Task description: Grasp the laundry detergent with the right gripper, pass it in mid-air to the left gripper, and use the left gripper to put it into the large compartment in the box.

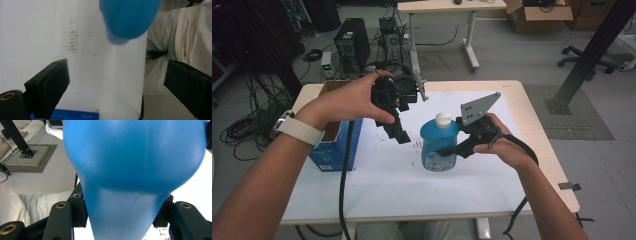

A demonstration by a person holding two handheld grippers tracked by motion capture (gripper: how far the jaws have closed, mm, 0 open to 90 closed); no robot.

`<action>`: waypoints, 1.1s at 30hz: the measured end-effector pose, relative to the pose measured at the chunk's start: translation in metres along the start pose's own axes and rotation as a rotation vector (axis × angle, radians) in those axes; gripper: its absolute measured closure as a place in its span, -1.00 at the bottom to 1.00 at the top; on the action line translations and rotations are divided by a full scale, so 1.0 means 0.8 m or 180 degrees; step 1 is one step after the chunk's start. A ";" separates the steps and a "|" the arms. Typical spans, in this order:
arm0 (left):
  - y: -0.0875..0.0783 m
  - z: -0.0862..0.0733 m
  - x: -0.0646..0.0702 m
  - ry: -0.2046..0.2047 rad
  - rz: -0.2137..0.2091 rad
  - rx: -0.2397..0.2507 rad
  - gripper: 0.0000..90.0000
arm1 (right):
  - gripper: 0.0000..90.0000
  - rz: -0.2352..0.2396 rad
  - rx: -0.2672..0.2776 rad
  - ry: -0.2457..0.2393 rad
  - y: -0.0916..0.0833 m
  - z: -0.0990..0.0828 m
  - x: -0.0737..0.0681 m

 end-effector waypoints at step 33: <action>-0.006 -0.001 0.037 -0.0041 0.0040 -0.0041 -0.90 | -0.02 0.0258 -0.0111 -0.0114 0.048 0.056 -0.006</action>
Point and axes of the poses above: each handheld gripper's, and its own axes: y roughly forward along the jaws, z roughly out of its top, x roughly to its right, the point moved 1 cm from there along y, roughly forward along the jaws, and after that the axes turned 15 degrees about -y, right-handed, at the moved point
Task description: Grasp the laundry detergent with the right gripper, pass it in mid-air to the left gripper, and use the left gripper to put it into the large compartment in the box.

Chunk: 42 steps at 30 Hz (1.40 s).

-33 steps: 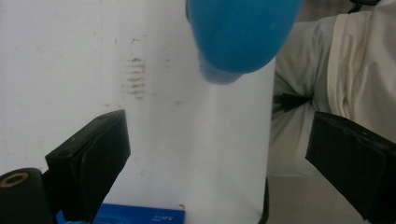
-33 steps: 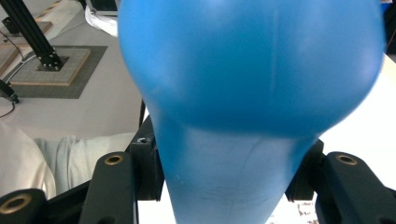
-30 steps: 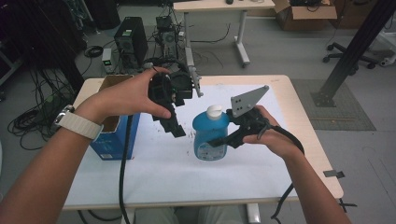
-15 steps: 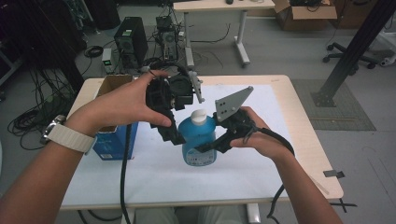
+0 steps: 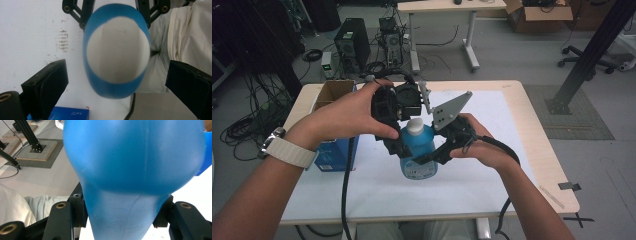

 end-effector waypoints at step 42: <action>0.018 0.004 0.002 0.0064 -0.0061 -0.0036 -0.64 | -0.02 0.0067 -0.0018 -0.0009 0.008 0.006 -0.002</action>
Point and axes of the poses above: each handheld gripper's, and its own axes: y roughly forward along the jaws, z roughly out of its top, x roughly to its right, the point moved 1 cm from there along y, roughly forward along the jaws, and after that the axes turned 15 degrees about -y, right-handed, at the moved point
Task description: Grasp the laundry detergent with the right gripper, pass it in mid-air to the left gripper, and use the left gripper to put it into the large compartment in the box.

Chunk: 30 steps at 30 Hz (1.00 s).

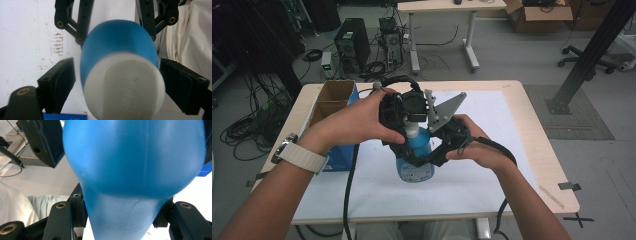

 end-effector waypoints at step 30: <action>0.004 -0.001 -0.003 0.0093 -0.0054 0.0066 -0.24 | -0.02 -0.0003 -0.0027 0.0017 0.001 -0.005 0.001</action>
Point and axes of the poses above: each handheld gripper's, and its own axes: y roughly forward along the jaws, z roughly out of its top, x roughly to its right, the point moved 1 cm from there along y, roughly forward along the jaws, and after that the axes turned 15 degrees about -y, right-handed, at the moved point
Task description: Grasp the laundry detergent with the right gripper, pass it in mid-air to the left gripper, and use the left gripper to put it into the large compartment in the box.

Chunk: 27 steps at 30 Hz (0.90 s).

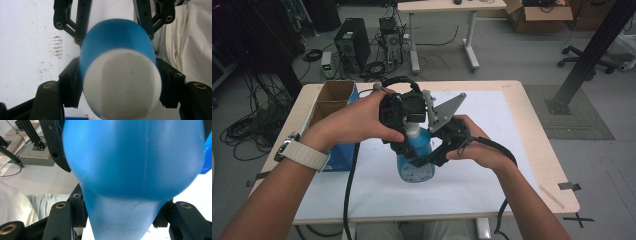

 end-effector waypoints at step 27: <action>-0.021 -0.004 0.001 -0.0359 0.0125 -0.0131 -0.16 | -0.66 -0.0122 0.0043 0.0301 -0.021 -0.025 -0.004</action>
Point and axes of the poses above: each handheld gripper's, and its own axes: y roughly forward along the jaws, z roughly out of its top, x roughly to its right, the point moved 1 cm from there along y, roughly forward along the jaws, and after that the axes turned 15 degrees about -y, right-handed, at the moved point
